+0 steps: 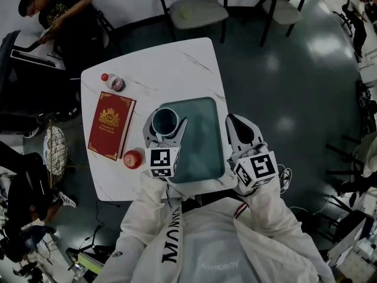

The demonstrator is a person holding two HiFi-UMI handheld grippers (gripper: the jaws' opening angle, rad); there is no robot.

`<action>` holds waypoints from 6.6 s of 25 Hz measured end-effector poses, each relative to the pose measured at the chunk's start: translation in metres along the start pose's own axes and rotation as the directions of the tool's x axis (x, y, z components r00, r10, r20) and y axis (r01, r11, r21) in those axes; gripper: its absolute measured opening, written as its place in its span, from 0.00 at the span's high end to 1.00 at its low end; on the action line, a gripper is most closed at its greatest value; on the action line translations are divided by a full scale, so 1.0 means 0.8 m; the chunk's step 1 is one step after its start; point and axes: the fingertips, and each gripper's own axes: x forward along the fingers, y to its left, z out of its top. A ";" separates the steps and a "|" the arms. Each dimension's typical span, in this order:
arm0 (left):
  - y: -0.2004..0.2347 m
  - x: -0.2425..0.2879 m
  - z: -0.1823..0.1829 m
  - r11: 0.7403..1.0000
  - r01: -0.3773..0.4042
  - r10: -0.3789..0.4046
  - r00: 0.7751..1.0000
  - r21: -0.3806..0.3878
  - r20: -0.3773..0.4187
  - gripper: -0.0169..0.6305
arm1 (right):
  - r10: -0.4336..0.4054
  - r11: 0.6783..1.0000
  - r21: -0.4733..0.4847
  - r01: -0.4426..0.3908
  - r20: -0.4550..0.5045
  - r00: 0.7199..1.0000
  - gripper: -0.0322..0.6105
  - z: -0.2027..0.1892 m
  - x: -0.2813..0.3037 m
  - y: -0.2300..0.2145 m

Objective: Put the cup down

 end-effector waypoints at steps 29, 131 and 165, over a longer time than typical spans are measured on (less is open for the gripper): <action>0.027 0.075 -0.063 0.998 -0.063 0.064 0.994 0.015 -0.085 0.36 | -0.042 0.999 0.001 0.042 -0.105 0.994 0.94 -0.056 0.019 -0.048; -0.016 -0.324 0.011 0.999 0.010 -0.012 0.998 0.032 0.057 0.41 | -0.068 0.992 0.107 0.062 0.054 0.996 0.94 -0.019 -0.226 0.238; -0.099 -0.479 0.012 0.986 0.117 -0.130 0.986 0.118 0.105 0.90 | -0.126 0.990 0.077 0.122 0.058 0.990 0.94 -0.025 -0.317 0.318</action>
